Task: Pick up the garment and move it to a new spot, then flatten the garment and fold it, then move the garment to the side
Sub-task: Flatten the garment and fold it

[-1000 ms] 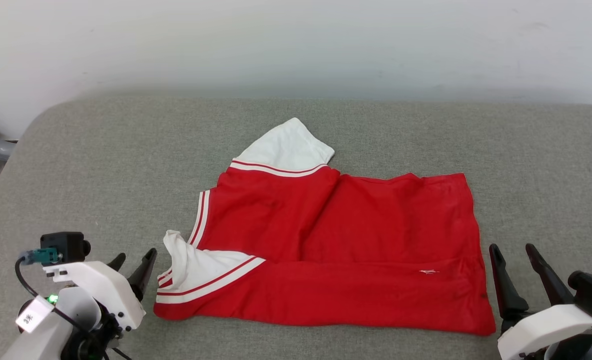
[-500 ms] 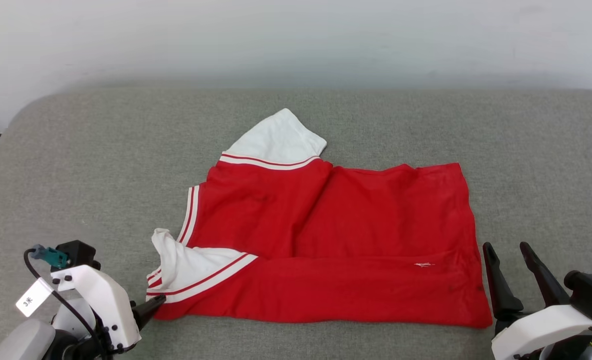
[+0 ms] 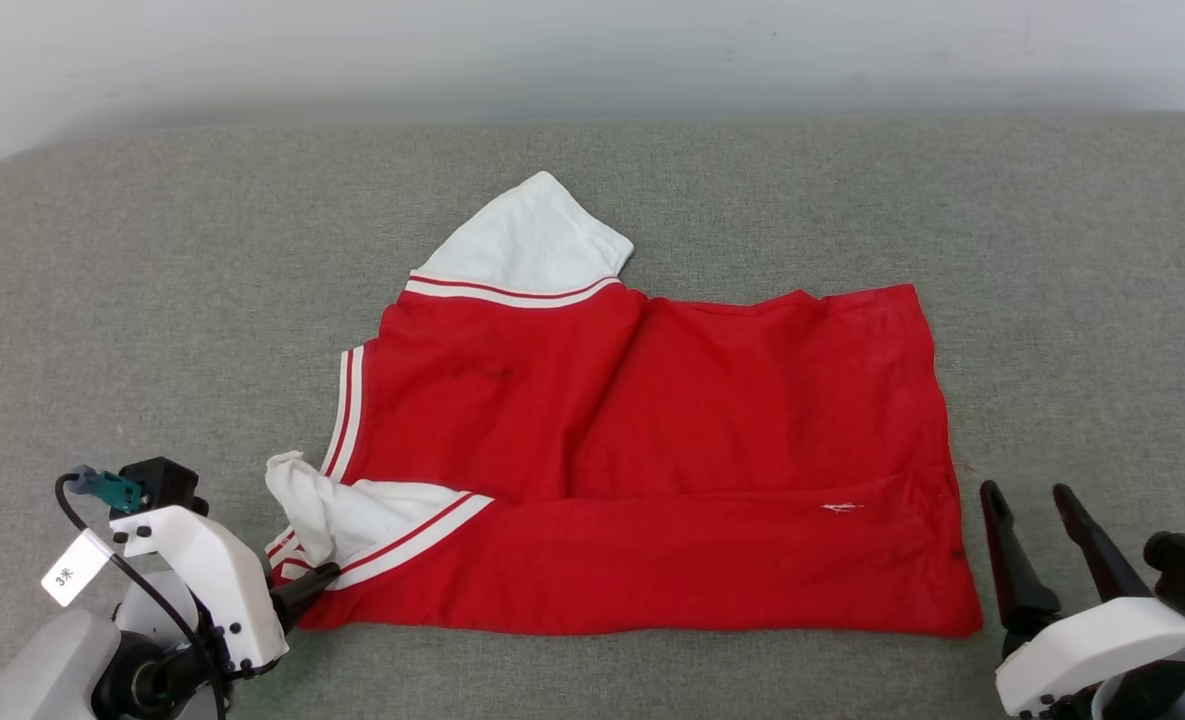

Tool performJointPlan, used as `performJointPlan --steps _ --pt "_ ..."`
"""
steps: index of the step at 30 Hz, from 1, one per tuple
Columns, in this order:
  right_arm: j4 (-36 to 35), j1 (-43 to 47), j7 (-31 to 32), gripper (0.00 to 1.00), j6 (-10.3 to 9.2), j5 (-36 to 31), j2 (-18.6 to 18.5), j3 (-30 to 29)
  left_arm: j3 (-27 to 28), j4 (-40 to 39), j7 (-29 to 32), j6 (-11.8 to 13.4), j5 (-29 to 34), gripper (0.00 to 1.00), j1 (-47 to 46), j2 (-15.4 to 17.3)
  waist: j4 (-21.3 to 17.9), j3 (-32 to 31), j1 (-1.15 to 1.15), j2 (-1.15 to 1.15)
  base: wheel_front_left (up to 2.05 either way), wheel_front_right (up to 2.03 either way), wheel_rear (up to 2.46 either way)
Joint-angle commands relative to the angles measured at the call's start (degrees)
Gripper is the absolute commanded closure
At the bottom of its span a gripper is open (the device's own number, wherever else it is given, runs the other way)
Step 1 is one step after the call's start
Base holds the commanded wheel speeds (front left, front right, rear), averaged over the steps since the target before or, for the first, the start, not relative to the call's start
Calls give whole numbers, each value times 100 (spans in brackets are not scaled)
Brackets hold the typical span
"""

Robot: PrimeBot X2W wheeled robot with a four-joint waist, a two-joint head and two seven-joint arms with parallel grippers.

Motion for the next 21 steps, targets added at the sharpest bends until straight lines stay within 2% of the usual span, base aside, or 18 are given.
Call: performJointPlan --steps 1,2,7,8,16,21 --pt "19 -63 42 0 -7 45 9 -82 -291 149 145 -99 -61 76 171 -370 -2 -7 1 0 0 0 0" --pt "24 -81 83 0 -7 68 -4 -122 -312 145 140 -150 -53 100 163 -398 0 -22 1 0 0 0 0" --pt "81 -96 424 0 -7 246 -101 -296 -273 108 -67 -232 95 100 88 -290 40 -123 1 0 0 0 0" --pt "74 -105 883 0 -6 465 -260 -367 -201 -2 -264 -224 198 100 28 -217 85 -197 1 0 0 0 0" --pt "-37 -7 2780 0 -7 819 -761 -146 -84 -556 -563 -72 438 100 35 11 195 -279 1 0 0 0 0" --pt "-58 -172 3460 0 -6 904 -828 131 -60 -938 -616 51 523 100 20 97 278 -140 1 0 0 0 0"
